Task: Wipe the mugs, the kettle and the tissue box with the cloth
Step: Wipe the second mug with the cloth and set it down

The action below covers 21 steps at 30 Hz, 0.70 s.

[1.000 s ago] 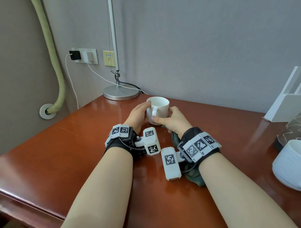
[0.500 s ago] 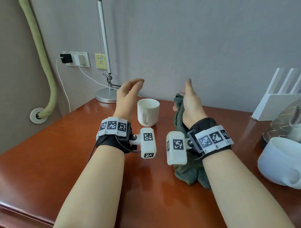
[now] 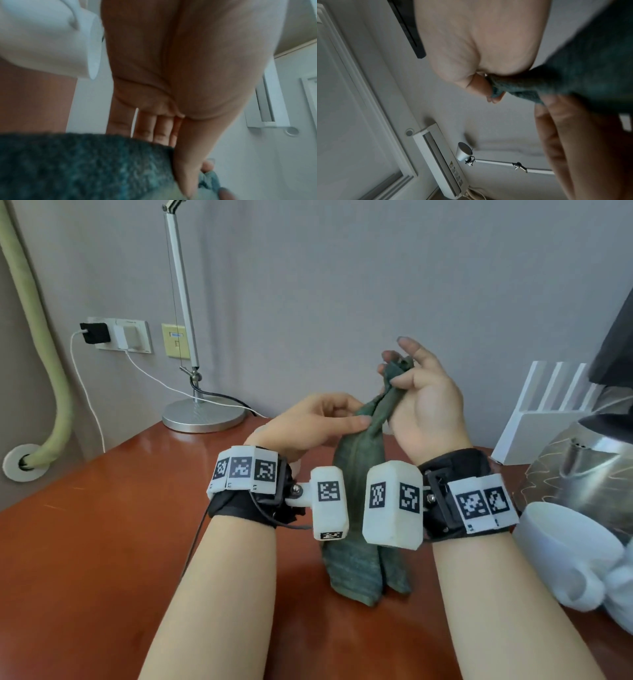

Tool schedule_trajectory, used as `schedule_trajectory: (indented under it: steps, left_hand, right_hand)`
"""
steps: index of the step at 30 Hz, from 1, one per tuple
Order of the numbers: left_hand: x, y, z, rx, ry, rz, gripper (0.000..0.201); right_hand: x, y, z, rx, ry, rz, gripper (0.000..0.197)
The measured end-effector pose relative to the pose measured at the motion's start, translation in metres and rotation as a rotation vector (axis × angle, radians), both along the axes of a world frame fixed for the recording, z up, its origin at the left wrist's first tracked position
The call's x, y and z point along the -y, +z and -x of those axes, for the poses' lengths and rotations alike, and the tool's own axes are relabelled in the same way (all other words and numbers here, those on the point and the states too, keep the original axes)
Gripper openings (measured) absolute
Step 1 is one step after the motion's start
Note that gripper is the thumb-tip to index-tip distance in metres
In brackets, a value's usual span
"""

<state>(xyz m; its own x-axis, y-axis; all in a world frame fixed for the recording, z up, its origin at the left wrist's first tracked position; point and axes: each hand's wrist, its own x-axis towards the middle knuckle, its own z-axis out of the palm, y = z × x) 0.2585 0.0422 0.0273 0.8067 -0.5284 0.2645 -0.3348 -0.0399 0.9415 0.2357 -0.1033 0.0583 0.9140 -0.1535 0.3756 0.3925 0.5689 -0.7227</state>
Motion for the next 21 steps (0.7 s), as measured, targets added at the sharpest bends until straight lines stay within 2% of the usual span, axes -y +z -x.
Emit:
schedule_trajectory:
  steps: [2, 4, 5, 6, 8, 11, 14, 17, 19, 21]
  left_hand:
    - [-0.005, 0.004, 0.000, 0.036, 0.084, 0.017, 0.012]
    - [-0.007, 0.008, 0.001, 0.068, 0.148, 0.051, 0.015]
    - [-0.007, 0.010, 0.003, 0.080, 0.171, 0.073, 0.016]
    - [-0.006, 0.012, 0.004, 0.088, 0.189, 0.097, 0.019]
    - [-0.002, 0.017, 0.007, 0.094, 0.224, 0.126, 0.025]
    - [0.004, 0.022, 0.011, 0.115, 0.260, 0.155, 0.024]
    - [0.008, 0.022, 0.013, 0.100, 0.290, 0.214, 0.022]
    - [0.011, 0.023, 0.012, 0.121, 0.392, 0.268, 0.021]
    - [0.012, 0.027, 0.014, 0.118, 0.454, 0.358, 0.026]
    - [0.014, 0.032, 0.021, 0.092, 0.470, 0.433, 0.028]
  right_hand:
    - [0.005, -0.003, -0.006, -0.015, -0.001, 0.071, 0.039]
    - [0.007, -0.005, -0.009, -0.074, 0.002, 0.274, 0.020]
    - [0.007, -0.007, -0.008, -0.118, 0.009, 0.423, 0.019]
    - [0.007, -0.009, -0.007, -0.160, 0.015, 0.560, 0.027]
    - [0.007, -0.011, -0.005, -0.187, 0.016, 0.711, 0.039]
    - [0.008, -0.012, -0.004, -0.159, -0.087, 0.715, 0.049]
    - [0.014, -0.012, -0.004, -0.139, -0.159, 0.638, 0.026]
    - [0.022, -0.009, 0.002, -0.099, -0.270, 0.583, 0.003]
    - [0.030, -0.006, 0.007, -0.084, -0.355, 0.562, 0.012]
    - [0.036, -0.003, 0.016, -0.090, -0.359, 0.538, 0.015]
